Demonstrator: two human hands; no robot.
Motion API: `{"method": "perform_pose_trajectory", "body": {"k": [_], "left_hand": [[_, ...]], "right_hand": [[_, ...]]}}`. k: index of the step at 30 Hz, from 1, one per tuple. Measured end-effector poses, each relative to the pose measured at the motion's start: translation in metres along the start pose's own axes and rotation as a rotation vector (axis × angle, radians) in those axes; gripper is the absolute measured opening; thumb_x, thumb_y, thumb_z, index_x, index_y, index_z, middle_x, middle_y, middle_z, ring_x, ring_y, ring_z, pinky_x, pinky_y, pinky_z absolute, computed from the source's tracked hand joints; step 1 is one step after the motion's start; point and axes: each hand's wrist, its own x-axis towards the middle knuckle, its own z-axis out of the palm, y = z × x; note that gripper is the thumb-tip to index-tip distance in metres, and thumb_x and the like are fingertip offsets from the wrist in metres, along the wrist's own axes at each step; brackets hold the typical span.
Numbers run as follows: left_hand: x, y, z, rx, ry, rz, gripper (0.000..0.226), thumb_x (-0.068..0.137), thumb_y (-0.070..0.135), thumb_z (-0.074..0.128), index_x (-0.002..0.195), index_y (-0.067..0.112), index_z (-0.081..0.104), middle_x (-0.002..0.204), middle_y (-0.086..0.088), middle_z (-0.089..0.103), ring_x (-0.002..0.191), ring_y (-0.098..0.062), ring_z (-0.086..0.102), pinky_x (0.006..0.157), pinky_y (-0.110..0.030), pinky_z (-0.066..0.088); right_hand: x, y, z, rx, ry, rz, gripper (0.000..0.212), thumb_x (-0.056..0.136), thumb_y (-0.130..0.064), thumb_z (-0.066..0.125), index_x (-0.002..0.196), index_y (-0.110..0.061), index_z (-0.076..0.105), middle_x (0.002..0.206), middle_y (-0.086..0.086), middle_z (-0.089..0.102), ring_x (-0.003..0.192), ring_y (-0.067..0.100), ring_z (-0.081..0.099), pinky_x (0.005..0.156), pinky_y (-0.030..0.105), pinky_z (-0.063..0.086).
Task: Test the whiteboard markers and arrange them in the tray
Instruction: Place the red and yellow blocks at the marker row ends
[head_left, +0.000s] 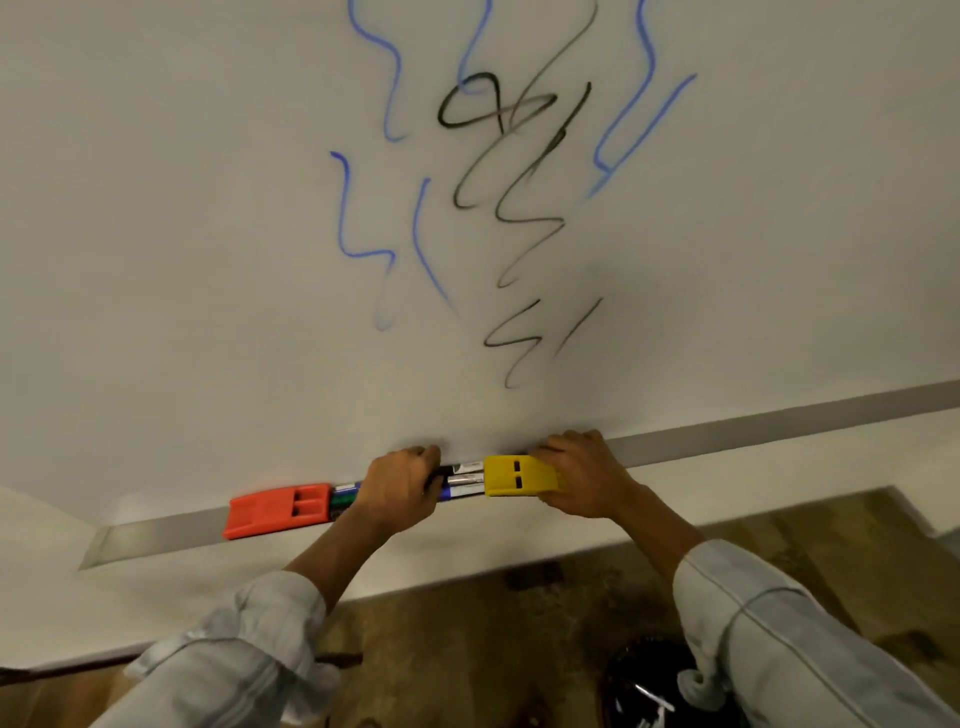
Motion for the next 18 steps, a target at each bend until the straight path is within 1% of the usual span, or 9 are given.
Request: {"method": "perform_pose_trajectory", "body": {"k": [3,7,10,14,18], "left_hand": [[0.014,0.028,0.01,-0.019,-0.028,0.049,0.021,0.09,0.033,0.052,0.101,0.017,0.057,0.098,-0.005,0.068,0.082,-0.027,0.063,0.067,-0.033,0.046],[0.031,0.056,0.021,-0.031,-0.033,0.082,0.023,0.09,0.033,0.053,0.106,0.017,0.057,0.1,-0.006,0.067,0.083,-0.026,0.063,0.066,-0.032,0.046],[0.043,0.07,0.028,-0.037,-0.04,0.088,0.025,0.09,0.032,0.055,0.108,0.016,0.057,0.101,-0.006,0.067,0.084,-0.027,0.064,0.066,-0.032,0.045],[0.056,0.081,0.034,-0.042,-0.052,0.084,0.025,0.09,0.032,0.053,0.109,0.016,0.057,0.102,-0.004,0.067,0.084,-0.025,0.063,0.066,-0.031,0.045],[0.062,0.09,0.04,-0.058,-0.059,0.082,0.023,0.091,0.031,0.053,0.109,0.016,0.056,0.103,-0.004,0.066,0.082,-0.023,0.063,0.064,-0.026,0.041]], "right_hand": [[-0.02,0.037,0.002,-0.03,0.015,0.078,0.06,0.072,-0.043,0.076,0.125,-0.021,0.061,0.121,0.005,0.06,0.102,0.028,0.06,0.084,0.044,0.044],[-0.043,0.079,0.002,-0.024,0.027,0.194,0.06,0.067,-0.027,0.083,0.123,-0.018,0.062,0.119,0.009,0.06,0.104,0.033,0.06,0.085,0.047,0.045],[-0.054,0.102,0.004,-0.001,0.03,0.265,0.062,0.066,-0.019,0.083,0.124,-0.017,0.062,0.121,0.009,0.06,0.107,0.035,0.059,0.085,0.05,0.044],[-0.06,0.124,0.008,0.041,0.033,0.309,0.063,0.063,-0.011,0.083,0.122,-0.018,0.062,0.12,0.008,0.06,0.106,0.035,0.059,0.083,0.051,0.046],[-0.06,0.14,0.01,0.094,0.054,0.345,0.061,0.068,-0.008,0.078,0.125,-0.018,0.058,0.124,0.008,0.057,0.11,0.034,0.055,0.082,0.049,0.048]]}}
